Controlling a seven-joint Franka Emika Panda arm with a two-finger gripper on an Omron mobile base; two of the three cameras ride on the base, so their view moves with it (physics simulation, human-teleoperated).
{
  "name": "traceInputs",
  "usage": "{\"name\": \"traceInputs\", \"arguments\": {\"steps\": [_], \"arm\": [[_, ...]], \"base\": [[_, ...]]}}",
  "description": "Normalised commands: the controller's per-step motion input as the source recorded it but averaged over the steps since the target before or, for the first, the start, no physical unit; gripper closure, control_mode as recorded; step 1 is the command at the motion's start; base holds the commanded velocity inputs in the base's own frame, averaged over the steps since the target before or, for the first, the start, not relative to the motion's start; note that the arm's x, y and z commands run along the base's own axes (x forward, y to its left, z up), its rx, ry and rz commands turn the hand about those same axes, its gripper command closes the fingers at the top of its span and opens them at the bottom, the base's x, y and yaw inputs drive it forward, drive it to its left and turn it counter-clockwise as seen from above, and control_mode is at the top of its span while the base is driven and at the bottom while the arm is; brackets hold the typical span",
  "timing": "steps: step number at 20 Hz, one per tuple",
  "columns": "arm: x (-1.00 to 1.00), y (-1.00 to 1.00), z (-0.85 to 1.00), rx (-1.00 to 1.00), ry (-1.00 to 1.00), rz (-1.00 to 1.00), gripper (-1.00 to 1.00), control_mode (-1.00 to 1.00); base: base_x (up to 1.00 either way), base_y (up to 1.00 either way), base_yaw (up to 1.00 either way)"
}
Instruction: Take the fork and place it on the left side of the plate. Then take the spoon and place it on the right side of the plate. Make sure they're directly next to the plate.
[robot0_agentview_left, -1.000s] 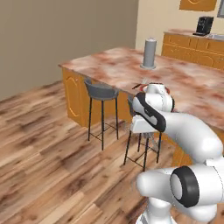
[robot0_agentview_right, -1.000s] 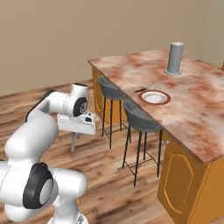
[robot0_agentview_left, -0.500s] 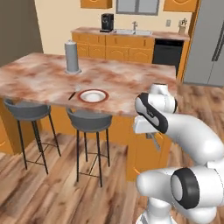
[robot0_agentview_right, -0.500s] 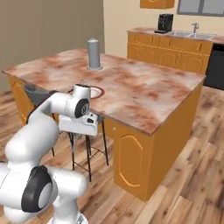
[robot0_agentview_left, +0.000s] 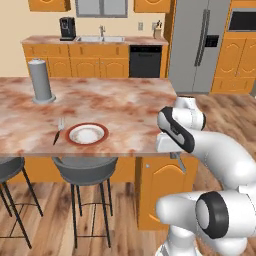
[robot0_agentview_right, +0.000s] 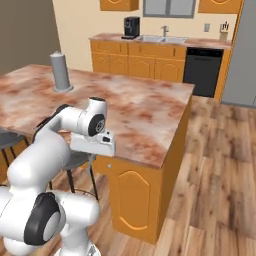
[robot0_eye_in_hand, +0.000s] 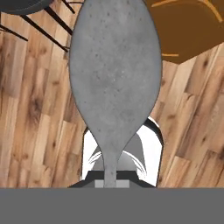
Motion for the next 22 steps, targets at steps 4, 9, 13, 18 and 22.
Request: {"name": "traceInputs", "arguments": {"steps": [4, 9, 13, 18, 22], "arm": [[0.00, 0.00, 0.00, 0.00, 0.00, 0.00, 1.00, 1.00], [0.00, 0.00, 0.00, 0.00, 0.00, 0.00, 1.00, 1.00], [0.00, 0.00, 0.00, 0.00, 0.00, 0.00, 1.00, 1.00], [0.00, 0.00, 0.00, 0.00, 0.00, 0.00, 1.00, 1.00], [0.00, 0.00, 0.00, 0.00, 0.00, 0.00, 1.00, 1.00]], "base": [[0.75, 0.36, -0.30], [0.58, 0.24, -0.19], [0.29, 0.24, -0.09], [0.00, 0.03, 0.00], [0.00, 0.00, 0.00]]}}
